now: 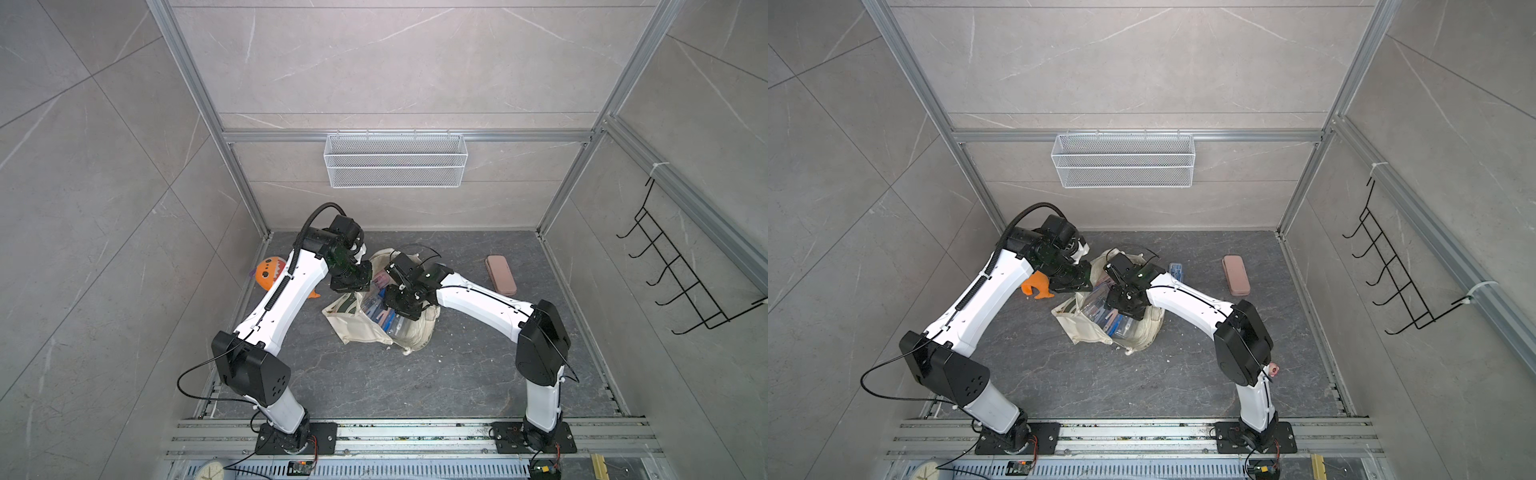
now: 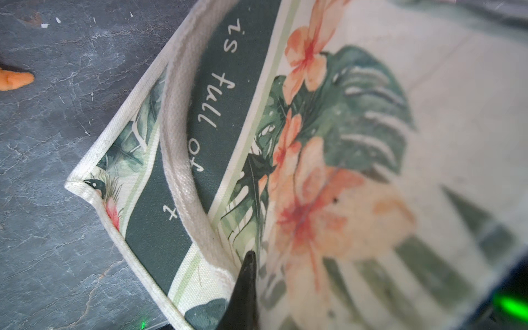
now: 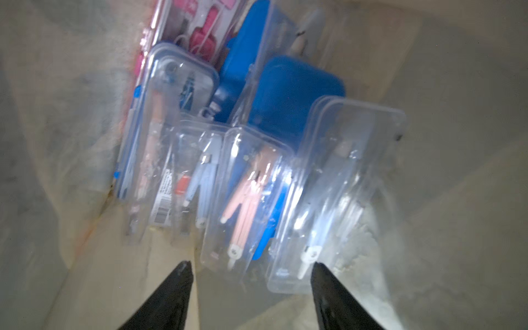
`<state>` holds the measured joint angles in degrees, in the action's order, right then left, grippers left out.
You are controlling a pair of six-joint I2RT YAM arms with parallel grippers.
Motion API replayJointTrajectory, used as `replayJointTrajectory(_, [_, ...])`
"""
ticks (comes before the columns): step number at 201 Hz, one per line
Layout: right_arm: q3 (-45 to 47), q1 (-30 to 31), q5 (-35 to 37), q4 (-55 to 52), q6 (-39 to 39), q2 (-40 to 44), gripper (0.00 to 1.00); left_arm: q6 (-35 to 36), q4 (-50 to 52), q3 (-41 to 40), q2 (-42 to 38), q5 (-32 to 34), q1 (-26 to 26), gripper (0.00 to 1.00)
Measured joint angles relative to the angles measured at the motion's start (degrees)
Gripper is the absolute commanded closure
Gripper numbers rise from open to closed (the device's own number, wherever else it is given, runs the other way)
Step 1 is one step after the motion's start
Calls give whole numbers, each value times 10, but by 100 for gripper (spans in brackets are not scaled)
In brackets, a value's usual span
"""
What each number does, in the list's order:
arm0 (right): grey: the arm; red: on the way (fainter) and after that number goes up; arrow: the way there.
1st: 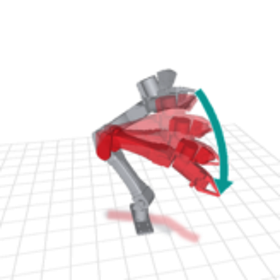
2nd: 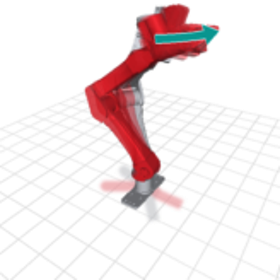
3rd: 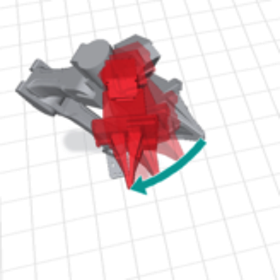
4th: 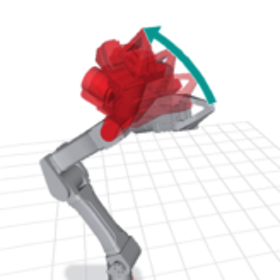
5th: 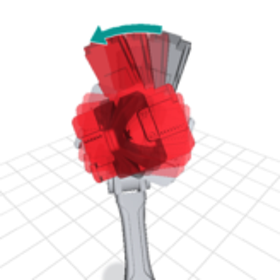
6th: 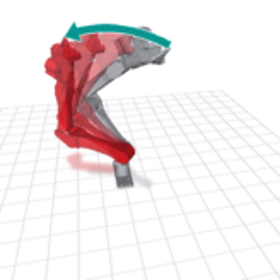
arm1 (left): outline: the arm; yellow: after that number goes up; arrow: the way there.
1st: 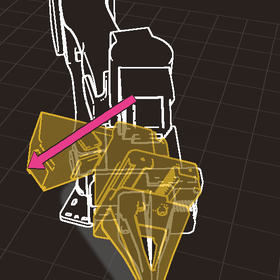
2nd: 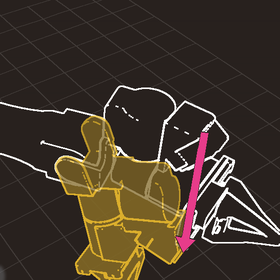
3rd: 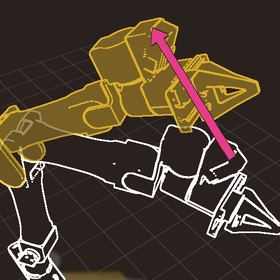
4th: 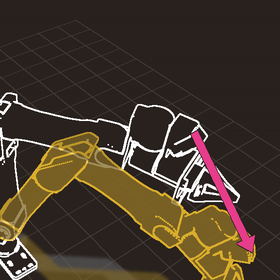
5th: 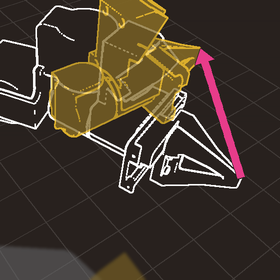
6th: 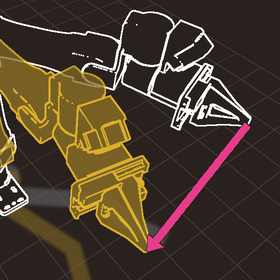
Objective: Take out the compass set from the canvas bag
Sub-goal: Adjust the canvas bag at the center of the board, then pick up the compass set from the canvas bag.
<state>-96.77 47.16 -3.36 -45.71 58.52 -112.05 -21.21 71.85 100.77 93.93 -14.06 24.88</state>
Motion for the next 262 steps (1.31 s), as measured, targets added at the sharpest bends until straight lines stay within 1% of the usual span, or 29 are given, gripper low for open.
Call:
replayJointTrajectory(31, [9,0,13,-8,0,0,27,0,0,-6,-5,-1,0,100])
replayJointTrajectory(70, [24,-5,9,5,1,-16,23,0,-1,-6,-6,-3,0,100])
replayJointTrajectory(111, [29,-11,-3,30,5,-41,22,0,-1,-6,-7,-7,0,100])
replayJointTrajectory(177, [47,-13,-7,83,-5,-41,36,0,-3,-7,-7,-4,0,100])
replayJointTrajectory(222, [69,-14,-1,101,-16,-25,53,0,-5,-12,-9,-4,0,100])
replayJointTrajectory(262, [86,-16,2,114,-17,-12,62,0,-5,-12,-9,-4,0,100])
